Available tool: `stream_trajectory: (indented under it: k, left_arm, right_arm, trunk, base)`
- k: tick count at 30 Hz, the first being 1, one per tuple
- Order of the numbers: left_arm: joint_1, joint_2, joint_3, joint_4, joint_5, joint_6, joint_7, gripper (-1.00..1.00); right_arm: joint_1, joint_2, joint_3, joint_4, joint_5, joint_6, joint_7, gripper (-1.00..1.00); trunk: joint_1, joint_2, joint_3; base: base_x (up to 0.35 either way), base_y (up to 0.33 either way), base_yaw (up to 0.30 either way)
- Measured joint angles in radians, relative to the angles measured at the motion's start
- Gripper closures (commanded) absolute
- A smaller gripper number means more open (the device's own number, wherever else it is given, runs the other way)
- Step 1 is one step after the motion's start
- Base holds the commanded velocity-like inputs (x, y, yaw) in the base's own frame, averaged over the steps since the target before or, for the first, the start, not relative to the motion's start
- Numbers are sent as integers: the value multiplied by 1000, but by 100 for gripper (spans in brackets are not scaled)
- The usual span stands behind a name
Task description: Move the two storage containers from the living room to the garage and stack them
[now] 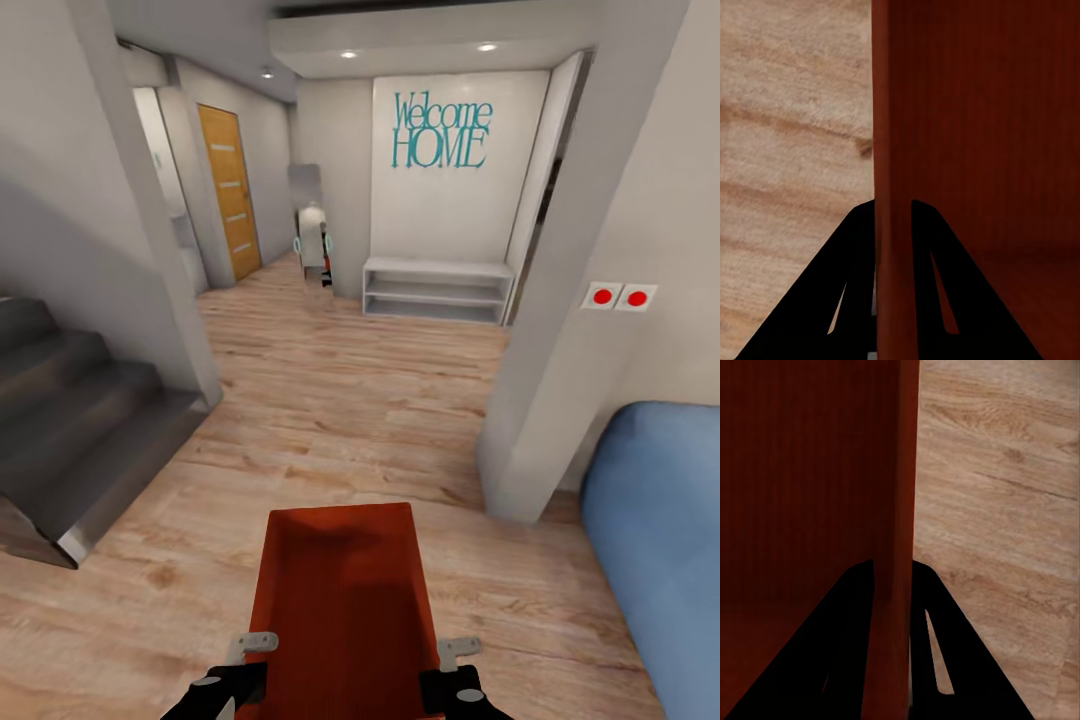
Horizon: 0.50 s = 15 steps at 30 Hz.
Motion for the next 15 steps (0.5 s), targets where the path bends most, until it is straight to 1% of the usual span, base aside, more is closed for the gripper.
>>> stream_trajectory:
  k: [15]
  left_arm:
    - [0, 0, -1, 0, 0, 0, 0, 100]
  right_arm:
    - [0, 1, 0, 1, 0, -1, 0, 100]
  trunk:
    - [0, 0, 0]
  base:
    - [325, 0, 0]
